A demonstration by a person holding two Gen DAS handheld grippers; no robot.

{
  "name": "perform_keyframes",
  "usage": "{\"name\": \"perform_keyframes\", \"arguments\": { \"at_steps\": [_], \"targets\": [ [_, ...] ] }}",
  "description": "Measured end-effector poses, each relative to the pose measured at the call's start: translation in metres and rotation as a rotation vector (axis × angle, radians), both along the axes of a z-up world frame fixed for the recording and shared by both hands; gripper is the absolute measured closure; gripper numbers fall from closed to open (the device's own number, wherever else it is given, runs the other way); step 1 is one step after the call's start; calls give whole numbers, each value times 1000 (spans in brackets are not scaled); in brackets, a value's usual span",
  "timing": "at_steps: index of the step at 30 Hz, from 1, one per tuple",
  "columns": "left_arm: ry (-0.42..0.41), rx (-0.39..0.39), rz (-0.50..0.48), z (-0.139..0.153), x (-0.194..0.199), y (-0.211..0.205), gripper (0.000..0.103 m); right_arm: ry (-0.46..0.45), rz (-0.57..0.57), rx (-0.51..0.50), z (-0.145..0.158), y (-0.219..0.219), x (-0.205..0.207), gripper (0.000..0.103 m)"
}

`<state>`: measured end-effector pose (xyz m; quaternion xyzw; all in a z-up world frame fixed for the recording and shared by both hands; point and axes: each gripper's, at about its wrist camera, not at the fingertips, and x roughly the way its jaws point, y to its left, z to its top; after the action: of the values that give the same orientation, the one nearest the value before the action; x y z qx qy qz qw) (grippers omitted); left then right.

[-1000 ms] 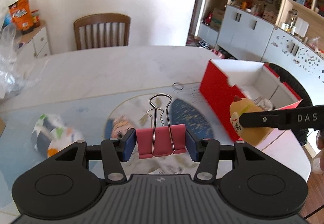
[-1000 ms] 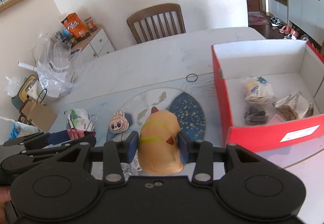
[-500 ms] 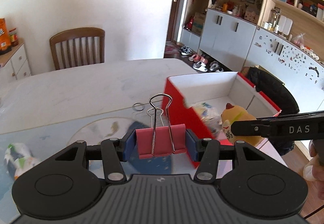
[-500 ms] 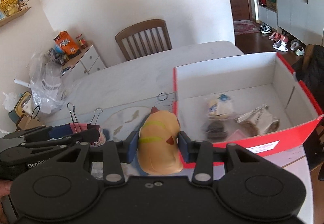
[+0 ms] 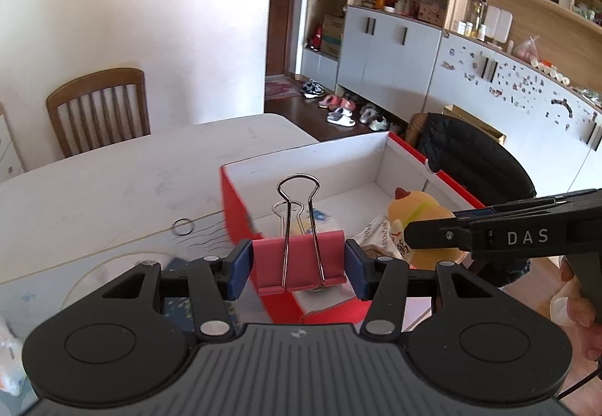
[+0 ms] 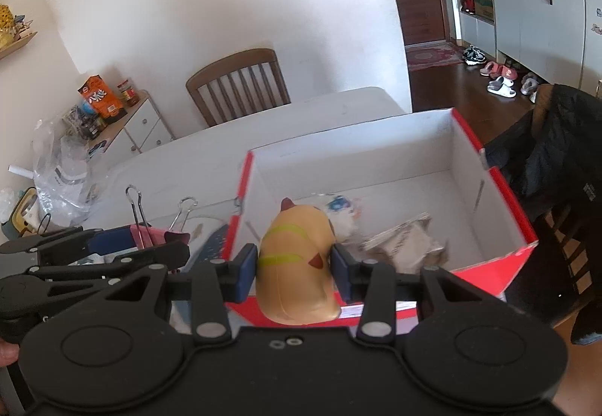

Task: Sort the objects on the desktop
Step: 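Carry the pink clip and yellow plush over the red box with both tools, then lower both items into the box and open both tools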

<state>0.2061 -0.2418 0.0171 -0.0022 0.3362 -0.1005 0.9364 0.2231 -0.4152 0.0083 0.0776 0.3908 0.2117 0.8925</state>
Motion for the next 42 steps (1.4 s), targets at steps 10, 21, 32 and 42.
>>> {"name": "perform_keyframes", "arguments": {
  "at_steps": [10, 21, 32, 42],
  "targets": [
    [44, 32, -58, -13, 37, -38, 52, -21, 9, -76, -6, -19, 31, 61],
    [105, 110, -91, -37, 74, -63, 52, -27, 22, -177, -25, -21, 73, 61],
    [247, 107, -131, -61, 115, -78, 52, 8, 76, -255, -51, -7, 121, 61],
    [339, 136, -176, -83, 131, -86, 52, 73, 120, -336, -76, 9, 150, 61]
  ]
}}
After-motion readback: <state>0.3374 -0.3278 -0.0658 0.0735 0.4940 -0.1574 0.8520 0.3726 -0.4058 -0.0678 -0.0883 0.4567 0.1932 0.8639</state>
